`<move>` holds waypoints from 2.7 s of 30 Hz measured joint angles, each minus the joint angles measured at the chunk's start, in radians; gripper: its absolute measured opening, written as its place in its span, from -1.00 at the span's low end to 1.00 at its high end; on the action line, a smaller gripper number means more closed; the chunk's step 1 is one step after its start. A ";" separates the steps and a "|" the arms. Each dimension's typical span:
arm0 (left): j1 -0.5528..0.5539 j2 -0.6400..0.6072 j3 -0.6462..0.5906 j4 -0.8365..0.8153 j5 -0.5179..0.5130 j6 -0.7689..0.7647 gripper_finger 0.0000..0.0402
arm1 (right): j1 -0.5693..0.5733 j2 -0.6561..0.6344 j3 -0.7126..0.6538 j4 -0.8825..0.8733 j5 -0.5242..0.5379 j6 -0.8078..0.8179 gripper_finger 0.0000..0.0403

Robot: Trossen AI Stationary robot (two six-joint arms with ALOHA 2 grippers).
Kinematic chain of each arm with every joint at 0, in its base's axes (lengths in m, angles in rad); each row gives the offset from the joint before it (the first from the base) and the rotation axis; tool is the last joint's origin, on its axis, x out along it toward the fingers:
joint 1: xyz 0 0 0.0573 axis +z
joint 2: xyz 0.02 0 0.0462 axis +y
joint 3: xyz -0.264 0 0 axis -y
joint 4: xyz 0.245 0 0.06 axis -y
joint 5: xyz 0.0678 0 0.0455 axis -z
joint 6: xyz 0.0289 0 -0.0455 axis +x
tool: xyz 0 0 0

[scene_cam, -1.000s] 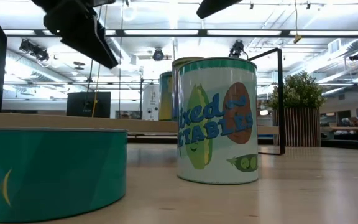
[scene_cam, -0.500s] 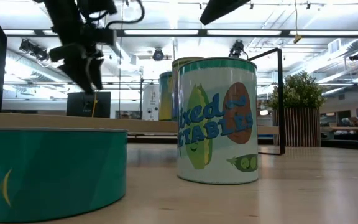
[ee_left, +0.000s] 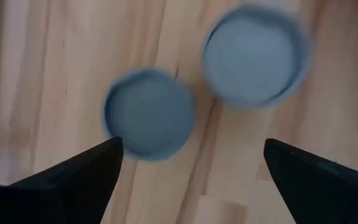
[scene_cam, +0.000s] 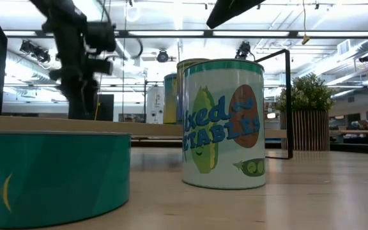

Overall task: Pick and place cans onto a shelf
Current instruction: Put the canned tomato on the shelf

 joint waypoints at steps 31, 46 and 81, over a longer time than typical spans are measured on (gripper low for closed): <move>0.131 0.205 -0.118 0.328 0.008 -0.056 0.97 | -0.007 -0.001 0.000 0.011 -0.002 -0.032 0.74; 0.110 0.205 -0.100 0.337 -0.005 -0.092 0.56 | -0.007 -0.001 0.000 0.018 -0.002 -0.032 0.73; -0.756 0.236 0.339 0.127 0.010 -0.355 0.46 | -0.007 -0.001 0.000 -0.116 0.058 0.026 0.74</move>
